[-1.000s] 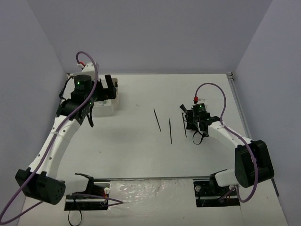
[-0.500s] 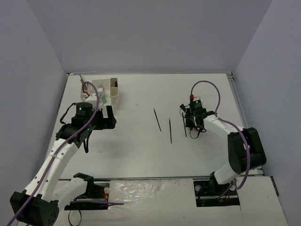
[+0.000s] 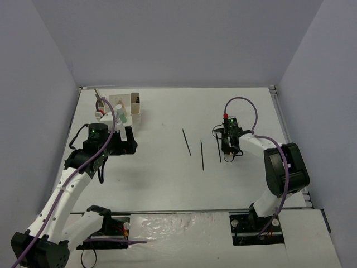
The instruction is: Organize the makeup
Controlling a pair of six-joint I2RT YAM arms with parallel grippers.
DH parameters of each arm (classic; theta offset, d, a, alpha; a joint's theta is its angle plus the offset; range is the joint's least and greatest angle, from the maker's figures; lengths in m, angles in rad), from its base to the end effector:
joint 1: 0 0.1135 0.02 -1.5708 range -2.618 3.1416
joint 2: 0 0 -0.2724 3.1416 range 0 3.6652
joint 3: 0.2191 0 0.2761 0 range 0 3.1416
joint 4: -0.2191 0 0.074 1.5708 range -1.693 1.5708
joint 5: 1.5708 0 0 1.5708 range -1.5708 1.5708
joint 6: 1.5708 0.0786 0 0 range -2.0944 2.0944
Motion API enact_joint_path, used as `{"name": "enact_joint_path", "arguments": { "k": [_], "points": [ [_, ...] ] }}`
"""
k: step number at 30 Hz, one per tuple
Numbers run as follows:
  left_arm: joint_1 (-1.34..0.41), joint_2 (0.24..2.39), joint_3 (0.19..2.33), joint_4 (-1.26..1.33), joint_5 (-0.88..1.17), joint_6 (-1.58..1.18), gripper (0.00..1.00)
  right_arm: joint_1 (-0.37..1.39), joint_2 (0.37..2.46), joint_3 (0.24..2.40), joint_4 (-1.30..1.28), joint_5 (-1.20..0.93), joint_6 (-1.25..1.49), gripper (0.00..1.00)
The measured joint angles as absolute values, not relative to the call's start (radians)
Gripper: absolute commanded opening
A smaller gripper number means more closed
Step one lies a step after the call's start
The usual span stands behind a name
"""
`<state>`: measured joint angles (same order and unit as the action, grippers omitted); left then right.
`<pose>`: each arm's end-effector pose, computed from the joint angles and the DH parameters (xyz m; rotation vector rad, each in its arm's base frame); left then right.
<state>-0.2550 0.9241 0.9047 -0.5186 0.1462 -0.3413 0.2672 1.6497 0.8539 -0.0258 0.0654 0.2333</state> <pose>0.2456 -0.0759 0.3079 -0.0034 2.1443 -0.5073 0.3647 0.0945 0.1229 -0.0098 2.3959 0.1573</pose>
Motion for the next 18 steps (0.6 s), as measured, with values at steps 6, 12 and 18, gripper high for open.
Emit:
{"name": "enact_joint_path", "arguments": {
  "k": [6,12,18],
  "points": [
    [-0.254,0.931,0.905,-0.518,0.19,-0.357,0.97,0.27,1.63,0.852,-0.033,0.063,0.226,0.0],
    [-0.259,0.942,0.943,-0.503,0.297,-0.446,0.97,0.373,1.419,0.844,-0.035,0.063,0.211,0.0],
    [-0.358,0.943,0.994,-0.423,0.327,-0.552,0.97,0.591,1.19,0.828,0.084,0.021,0.215,0.0]
  ]
}}
